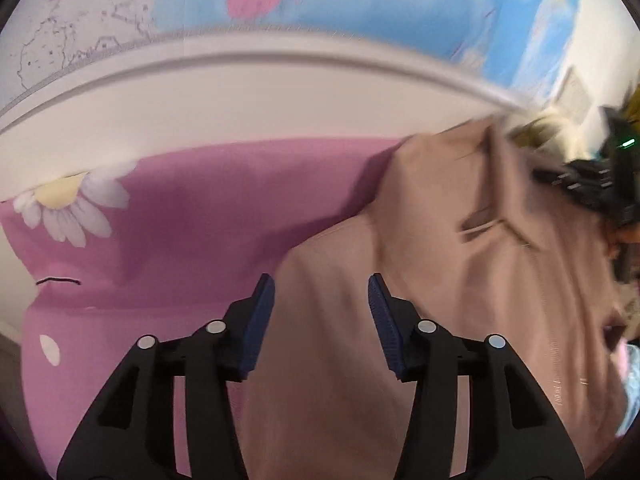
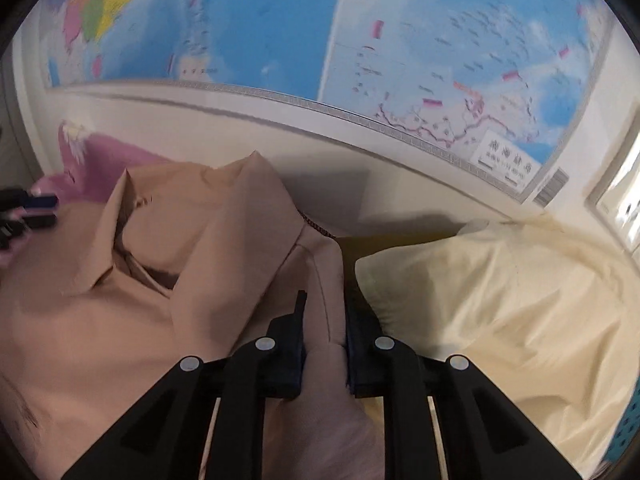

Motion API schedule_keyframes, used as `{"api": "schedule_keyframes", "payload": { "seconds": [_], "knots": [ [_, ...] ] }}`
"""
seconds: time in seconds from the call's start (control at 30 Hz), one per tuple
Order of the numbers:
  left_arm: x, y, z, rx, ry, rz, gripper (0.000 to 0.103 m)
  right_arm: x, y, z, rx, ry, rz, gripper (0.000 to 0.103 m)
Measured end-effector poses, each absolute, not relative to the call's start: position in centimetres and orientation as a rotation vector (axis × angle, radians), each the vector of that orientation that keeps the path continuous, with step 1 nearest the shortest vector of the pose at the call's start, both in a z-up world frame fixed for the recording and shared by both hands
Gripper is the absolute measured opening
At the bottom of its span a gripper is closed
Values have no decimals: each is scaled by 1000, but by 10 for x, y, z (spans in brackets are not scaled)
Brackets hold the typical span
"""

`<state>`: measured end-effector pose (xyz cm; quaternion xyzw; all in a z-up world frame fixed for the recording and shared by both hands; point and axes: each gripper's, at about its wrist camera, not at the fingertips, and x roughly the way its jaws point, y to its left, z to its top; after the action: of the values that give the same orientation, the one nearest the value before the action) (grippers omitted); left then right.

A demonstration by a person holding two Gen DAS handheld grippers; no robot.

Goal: Fold large clothes

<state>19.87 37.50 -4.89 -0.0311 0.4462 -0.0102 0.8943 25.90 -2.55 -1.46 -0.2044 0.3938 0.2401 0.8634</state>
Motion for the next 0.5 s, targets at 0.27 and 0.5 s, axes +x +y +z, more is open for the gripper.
{"api": "schedule_keyframes", "payload": {
  "seconds": [0.27,0.5],
  "knots": [
    [213,356,-63,2,986,63,26,250,-29,-6,-431,795,471,29],
    [199,356,-51,16,949,51,55,210,-39,5,-501,704,483,43]
  ]
}}
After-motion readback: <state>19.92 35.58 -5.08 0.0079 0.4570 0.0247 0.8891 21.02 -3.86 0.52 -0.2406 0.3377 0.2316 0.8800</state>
